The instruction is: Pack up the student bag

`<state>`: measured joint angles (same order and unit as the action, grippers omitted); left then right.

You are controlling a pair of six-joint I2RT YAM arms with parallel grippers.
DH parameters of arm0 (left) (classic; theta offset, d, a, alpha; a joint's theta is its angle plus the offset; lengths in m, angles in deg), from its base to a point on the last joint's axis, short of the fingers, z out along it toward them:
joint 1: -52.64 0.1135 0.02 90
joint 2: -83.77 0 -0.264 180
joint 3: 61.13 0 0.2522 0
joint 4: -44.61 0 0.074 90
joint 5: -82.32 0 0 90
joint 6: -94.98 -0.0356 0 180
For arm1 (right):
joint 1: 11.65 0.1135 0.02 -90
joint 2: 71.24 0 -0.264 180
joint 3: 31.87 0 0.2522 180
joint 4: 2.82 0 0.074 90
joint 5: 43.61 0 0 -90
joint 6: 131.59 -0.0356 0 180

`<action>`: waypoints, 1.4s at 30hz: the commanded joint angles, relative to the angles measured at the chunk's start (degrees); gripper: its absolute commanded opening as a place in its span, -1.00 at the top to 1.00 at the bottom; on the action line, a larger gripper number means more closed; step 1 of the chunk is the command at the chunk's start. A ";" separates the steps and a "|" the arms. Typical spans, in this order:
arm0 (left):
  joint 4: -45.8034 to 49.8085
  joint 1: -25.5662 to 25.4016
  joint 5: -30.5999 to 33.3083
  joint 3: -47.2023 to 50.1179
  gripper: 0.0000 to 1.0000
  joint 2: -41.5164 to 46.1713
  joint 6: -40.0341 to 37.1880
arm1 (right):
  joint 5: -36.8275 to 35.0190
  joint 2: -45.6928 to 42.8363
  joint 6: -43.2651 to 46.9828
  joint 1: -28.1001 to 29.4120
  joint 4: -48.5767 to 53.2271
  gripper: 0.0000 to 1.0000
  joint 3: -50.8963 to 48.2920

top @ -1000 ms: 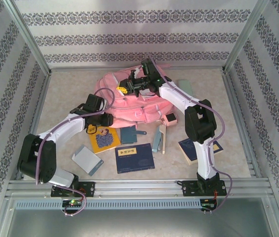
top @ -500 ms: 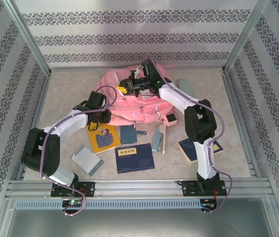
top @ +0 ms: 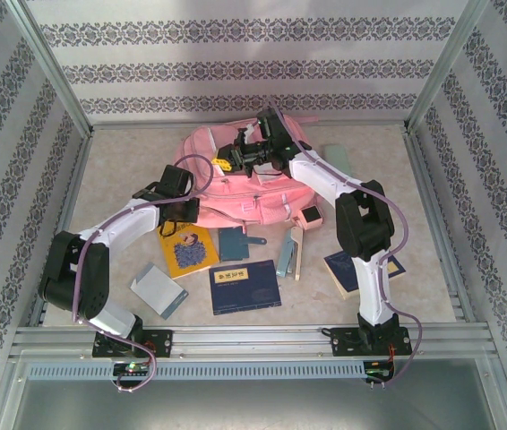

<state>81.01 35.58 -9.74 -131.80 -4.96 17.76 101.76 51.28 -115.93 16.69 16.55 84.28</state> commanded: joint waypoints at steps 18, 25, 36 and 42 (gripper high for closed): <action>7.13 7.16 -1.83 -4.25 1.00 5.30 5.34 | -24.88 -0.96 44.19 1.84 54.18 0.19 22.71; 8.65 7.20 -3.56 -6.37 1.00 8.83 12.10 | -37.38 -15.05 50.05 3.96 53.10 0.71 8.12; 10.56 7.06 -8.92 -10.90 1.00 10.85 17.52 | -38.53 -16.79 45.83 9.81 42.84 1.00 -15.64; 12.05 4.35 -9.54 -8.62 1.00 15.58 19.69 | -49.06 -6.46 44.30 4.21 43.19 1.00 -1.90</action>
<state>92.44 41.40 -18.18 -140.45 6.23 35.15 61.07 42.47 -70.25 23.60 62.80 75.12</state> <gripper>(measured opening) 0.050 0.058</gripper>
